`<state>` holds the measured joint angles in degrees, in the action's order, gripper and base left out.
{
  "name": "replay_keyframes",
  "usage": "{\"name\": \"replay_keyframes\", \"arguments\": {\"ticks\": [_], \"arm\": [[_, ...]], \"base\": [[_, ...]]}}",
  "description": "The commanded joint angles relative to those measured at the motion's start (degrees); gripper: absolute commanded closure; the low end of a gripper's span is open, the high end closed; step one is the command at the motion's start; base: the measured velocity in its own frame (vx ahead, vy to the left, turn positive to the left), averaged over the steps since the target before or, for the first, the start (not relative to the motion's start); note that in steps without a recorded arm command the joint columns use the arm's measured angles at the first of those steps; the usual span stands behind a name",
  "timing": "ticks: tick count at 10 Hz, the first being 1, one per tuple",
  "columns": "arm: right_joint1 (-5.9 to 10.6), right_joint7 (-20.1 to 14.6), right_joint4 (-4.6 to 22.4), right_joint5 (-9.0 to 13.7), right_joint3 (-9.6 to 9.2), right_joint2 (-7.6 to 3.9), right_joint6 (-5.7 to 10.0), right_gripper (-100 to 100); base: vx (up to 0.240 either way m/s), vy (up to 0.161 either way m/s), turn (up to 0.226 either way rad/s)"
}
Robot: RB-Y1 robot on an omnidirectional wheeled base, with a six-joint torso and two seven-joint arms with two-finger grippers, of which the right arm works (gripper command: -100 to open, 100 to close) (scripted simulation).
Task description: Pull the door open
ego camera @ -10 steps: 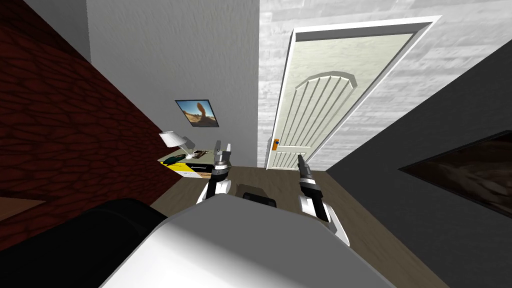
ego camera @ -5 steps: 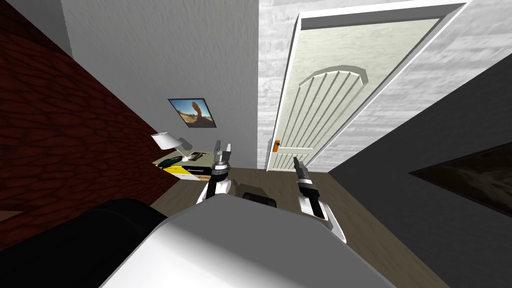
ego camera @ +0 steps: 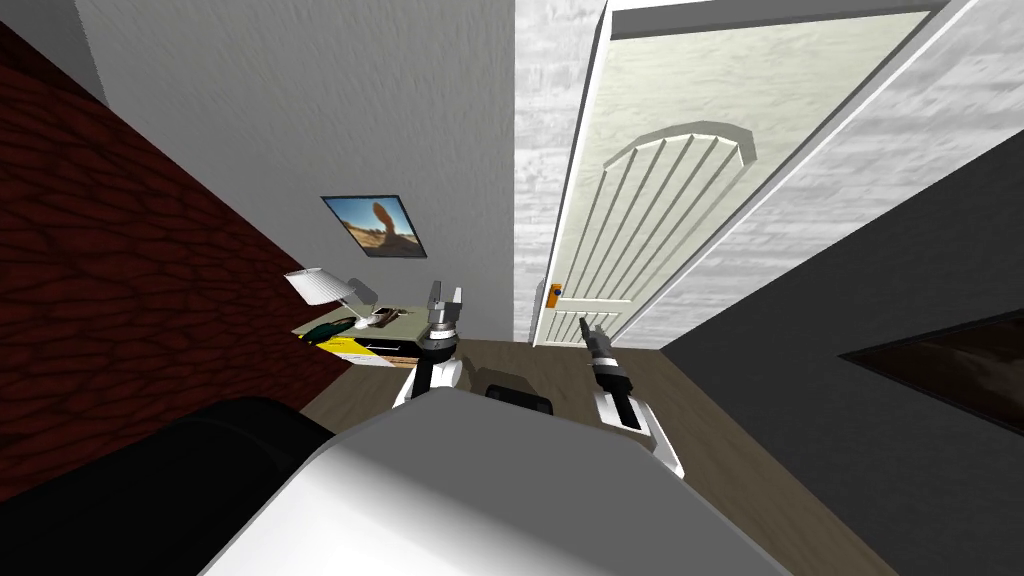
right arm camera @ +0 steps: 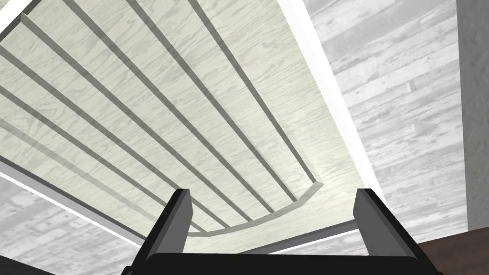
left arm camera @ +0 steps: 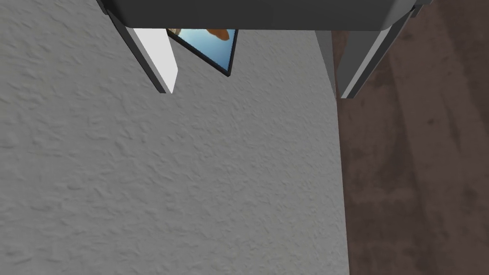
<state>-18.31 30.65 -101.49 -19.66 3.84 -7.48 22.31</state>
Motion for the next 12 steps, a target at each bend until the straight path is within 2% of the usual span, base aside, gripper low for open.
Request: {"name": "replay_keyframes", "arguments": {"ticks": [1, 2, 6, 12], "arm": [[0.46, 1.59, 1.78, -1.28, 0.02, -0.27, 0.39, -100], [1.1, 3.34, 3.7, -2.8, 0.0, -0.62, 0.54, -100], [2.31, 6.66, 7.32, -5.68, -0.05, -1.26, 0.81, -100], [4.72, 13.25, 14.53, -11.41, -0.15, -2.42, 1.37, -100]], "base": [[0.089, 0.022, -0.002], [0.125, 0.017, -0.007], [0.117, 0.015, -0.002], [0.145, 0.01, -0.002]]}}
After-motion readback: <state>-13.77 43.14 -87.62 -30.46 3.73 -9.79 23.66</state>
